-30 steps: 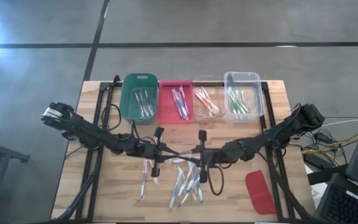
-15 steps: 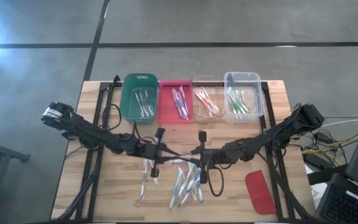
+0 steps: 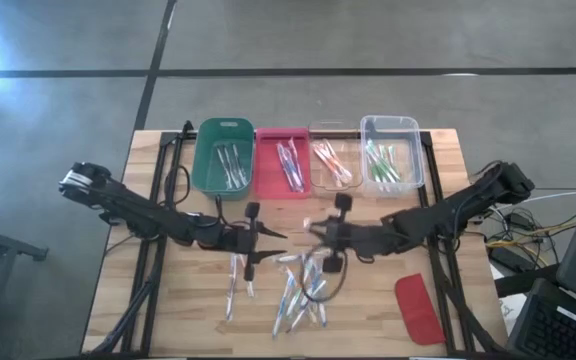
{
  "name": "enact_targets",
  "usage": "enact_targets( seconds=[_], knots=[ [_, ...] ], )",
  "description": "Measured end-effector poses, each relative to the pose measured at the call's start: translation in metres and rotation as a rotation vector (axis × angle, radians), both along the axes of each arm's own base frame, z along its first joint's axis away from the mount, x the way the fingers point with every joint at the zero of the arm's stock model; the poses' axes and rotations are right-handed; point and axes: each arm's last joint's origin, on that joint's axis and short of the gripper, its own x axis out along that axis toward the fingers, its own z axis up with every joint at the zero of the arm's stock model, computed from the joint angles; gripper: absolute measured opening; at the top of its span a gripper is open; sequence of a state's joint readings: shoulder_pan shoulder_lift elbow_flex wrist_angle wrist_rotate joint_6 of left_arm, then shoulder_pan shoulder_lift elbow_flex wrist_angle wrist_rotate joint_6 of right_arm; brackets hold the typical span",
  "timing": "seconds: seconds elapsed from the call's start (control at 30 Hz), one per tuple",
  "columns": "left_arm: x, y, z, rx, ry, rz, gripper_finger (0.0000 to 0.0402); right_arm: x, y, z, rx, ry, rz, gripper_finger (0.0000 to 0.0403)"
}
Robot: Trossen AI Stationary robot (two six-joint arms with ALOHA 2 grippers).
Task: Pick & Place Toothbrushes
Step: Put the orange toothbrush into the transparent bin
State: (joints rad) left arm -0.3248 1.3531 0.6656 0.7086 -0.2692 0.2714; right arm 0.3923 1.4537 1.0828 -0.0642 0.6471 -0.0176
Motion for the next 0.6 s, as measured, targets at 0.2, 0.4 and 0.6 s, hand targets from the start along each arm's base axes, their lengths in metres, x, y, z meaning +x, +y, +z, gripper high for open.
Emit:
enact_targets(
  seconds=[0.2,0.4,0.6],
  knots=[
    [-0.012,0.009,0.002,-0.001,0.097,0.192,0.0154,-0.007,-0.041,0.019,-0.003,0.228,-0.272,0.0023],
    [-0.028,0.018,0.008,-0.072,0.164,0.310,0.0154,-0.008,-0.094,0.025,0.017,0.323,-0.462,0.0023],
    [-0.038,0.021,0.011,-0.130,0.183,0.315,0.0155,-0.008,-0.153,0.027,0.129,0.356,-0.521,0.0023]
  ],
)
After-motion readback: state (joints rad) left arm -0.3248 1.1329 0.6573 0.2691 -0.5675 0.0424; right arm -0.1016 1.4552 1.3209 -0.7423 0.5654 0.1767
